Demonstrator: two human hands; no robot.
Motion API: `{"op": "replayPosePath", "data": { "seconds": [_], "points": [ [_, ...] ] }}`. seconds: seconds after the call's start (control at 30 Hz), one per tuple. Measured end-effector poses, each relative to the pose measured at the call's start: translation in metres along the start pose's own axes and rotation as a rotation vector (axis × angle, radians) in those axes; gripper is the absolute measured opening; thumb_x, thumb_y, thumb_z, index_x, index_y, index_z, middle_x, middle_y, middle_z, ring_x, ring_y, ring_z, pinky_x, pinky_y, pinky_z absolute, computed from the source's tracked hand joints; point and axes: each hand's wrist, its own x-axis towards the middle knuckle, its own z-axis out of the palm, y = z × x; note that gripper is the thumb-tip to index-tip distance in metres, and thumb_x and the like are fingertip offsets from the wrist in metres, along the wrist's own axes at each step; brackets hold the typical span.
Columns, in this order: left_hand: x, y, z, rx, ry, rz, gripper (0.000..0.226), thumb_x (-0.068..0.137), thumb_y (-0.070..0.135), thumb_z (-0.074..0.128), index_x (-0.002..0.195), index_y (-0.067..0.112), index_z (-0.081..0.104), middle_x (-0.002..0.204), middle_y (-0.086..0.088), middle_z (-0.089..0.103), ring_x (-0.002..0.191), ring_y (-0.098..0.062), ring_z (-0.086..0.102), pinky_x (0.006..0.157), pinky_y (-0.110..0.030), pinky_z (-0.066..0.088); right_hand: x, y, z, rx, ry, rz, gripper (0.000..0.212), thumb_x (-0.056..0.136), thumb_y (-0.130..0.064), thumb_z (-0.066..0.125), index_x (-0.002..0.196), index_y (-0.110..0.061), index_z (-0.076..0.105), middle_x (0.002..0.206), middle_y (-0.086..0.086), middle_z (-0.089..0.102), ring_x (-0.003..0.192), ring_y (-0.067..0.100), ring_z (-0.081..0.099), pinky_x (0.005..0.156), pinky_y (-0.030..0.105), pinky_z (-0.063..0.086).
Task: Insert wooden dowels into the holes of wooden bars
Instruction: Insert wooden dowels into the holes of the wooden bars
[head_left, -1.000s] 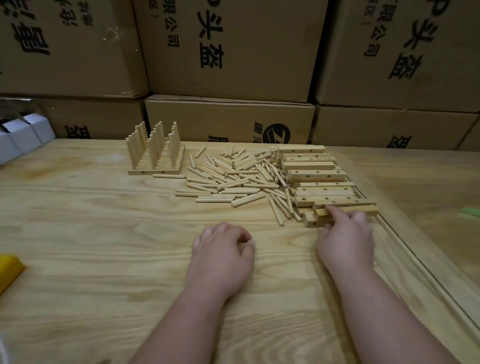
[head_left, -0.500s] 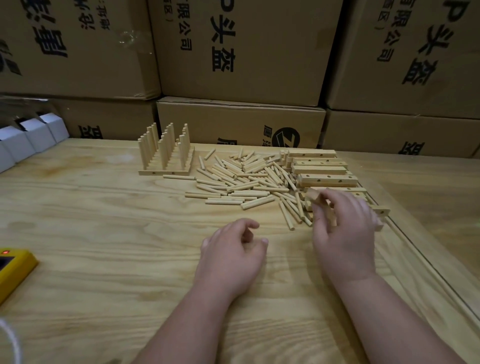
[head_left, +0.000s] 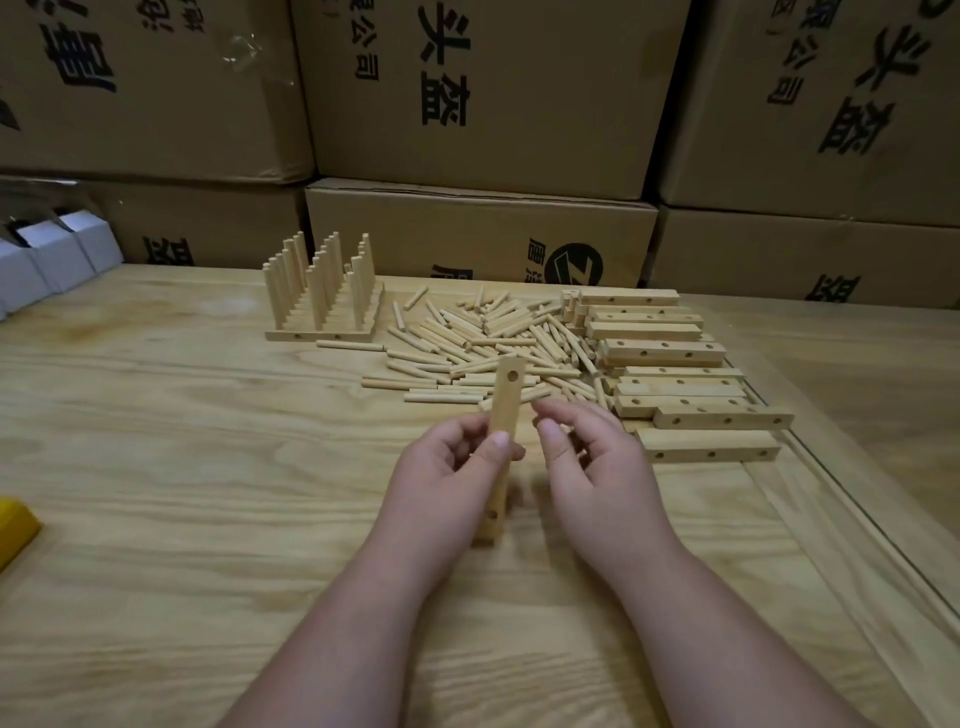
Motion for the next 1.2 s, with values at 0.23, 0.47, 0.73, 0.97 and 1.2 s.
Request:
{"op": "replayPosePath", "data": {
  "seconds": [0.23,0.47,0.73,0.97,1.2],
  "points": [
    [0.016,0.009,-0.015,-0.582,0.132,-0.237,0.016,0.096,0.021,0.038,0.081,0.020,0.044,0.065,-0.001,0.039,0.048,-0.016,0.031,0.048,-0.025,0.027,0.016,0.020,-0.003,-0.494,-0.065,0.181,0.033,0.095,-0.029,0.056,0.126,-0.024,0.066,0.134,-0.008,0.053,0.112,0.013,0.059,0.093,0.026,0.046],
    [0.023,0.004,-0.017,-0.635,0.082,-0.270,0.023,0.101,0.029,0.039,0.096,0.016,0.058,0.066,-0.002,0.043,0.050,-0.017,0.033,0.046,-0.025,0.027,0.017,0.017,0.003,-0.616,-0.118,0.248,0.030,0.094,-0.023,0.055,0.122,-0.028,0.066,0.130,-0.007,0.052,0.108,0.020,0.060,0.087,0.034,0.051],
    [0.023,0.002,-0.015,-0.520,0.009,-0.242,0.032,0.100,0.030,0.039,0.105,0.014,0.067,0.069,-0.002,0.046,0.050,-0.015,0.036,0.045,-0.025,0.031,0.019,0.018,-0.001,-0.787,-0.094,0.334,0.026,0.095,-0.031,0.050,0.113,-0.021,0.066,0.110,0.001,0.061,0.096,0.027,0.063,0.068,0.033,0.046],
    [0.024,0.000,-0.012,-0.436,0.012,-0.239,0.048,0.105,0.052,0.040,0.101,0.015,0.069,0.067,0.000,0.051,0.049,-0.013,0.040,0.042,-0.024,0.033,0.014,0.018,-0.001,-0.713,-0.113,0.313,0.013,0.099,-0.030,0.048,0.103,-0.028,0.060,0.100,-0.007,0.041,0.083,0.019,0.049,0.068,0.033,0.042],
    [0.025,-0.002,-0.012,-0.403,0.067,-0.211,0.030,0.104,0.040,0.052,0.096,0.019,0.070,0.072,-0.005,0.056,0.051,-0.016,0.048,0.044,-0.024,0.039,0.009,0.012,0.006,-0.237,-0.111,0.060,0.012,0.101,-0.023,0.049,0.099,-0.035,0.052,0.094,-0.017,0.061,0.085,0.001,0.056,0.067,0.012,0.039]
  ]
}}
